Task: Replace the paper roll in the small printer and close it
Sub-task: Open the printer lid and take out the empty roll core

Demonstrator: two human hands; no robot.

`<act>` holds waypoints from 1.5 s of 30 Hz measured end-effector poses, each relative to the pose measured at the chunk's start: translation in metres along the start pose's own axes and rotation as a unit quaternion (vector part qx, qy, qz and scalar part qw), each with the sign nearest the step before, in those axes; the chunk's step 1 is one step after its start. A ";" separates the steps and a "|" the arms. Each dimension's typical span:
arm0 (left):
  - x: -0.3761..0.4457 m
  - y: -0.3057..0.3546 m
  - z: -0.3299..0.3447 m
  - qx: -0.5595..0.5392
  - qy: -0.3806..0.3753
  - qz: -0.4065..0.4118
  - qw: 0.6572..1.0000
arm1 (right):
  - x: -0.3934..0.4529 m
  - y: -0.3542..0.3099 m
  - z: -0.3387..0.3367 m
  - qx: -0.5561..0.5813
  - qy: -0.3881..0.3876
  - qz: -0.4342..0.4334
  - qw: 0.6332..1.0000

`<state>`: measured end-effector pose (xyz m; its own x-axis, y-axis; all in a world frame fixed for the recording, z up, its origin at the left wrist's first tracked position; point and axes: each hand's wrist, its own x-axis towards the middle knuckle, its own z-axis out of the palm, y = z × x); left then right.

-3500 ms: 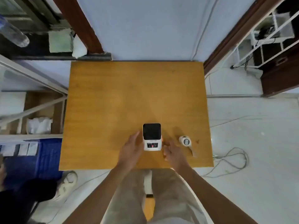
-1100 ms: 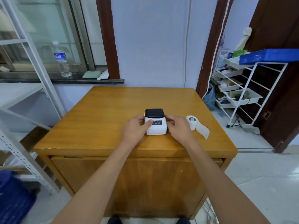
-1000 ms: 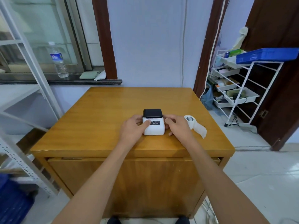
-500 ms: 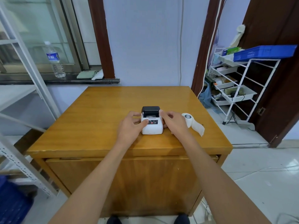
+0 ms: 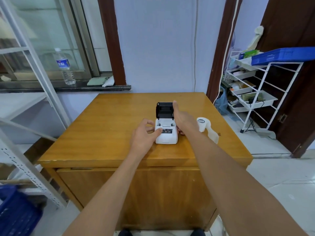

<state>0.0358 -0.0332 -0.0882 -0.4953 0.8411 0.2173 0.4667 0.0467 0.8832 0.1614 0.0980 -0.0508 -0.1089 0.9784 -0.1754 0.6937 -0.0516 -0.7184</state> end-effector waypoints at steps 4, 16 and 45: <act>0.001 -0.002 0.001 0.041 -0.014 0.023 0.999 | -0.004 0.008 -0.004 0.047 -0.002 0.000 0.999; 0.006 -0.004 0.006 0.155 -0.028 0.061 0.986 | -0.004 0.051 0.012 0.128 0.097 -0.188 0.969; 0.006 -0.003 0.007 0.138 -0.005 0.057 0.989 | 0.008 -0.011 -0.017 -0.260 -0.083 -0.243 0.931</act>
<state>0.0367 -0.0244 -0.0922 -0.4223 0.8542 0.3035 0.7018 0.0962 0.7058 0.1646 0.1098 -0.0327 -0.5791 0.8139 -0.0470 0.7796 0.5361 -0.3238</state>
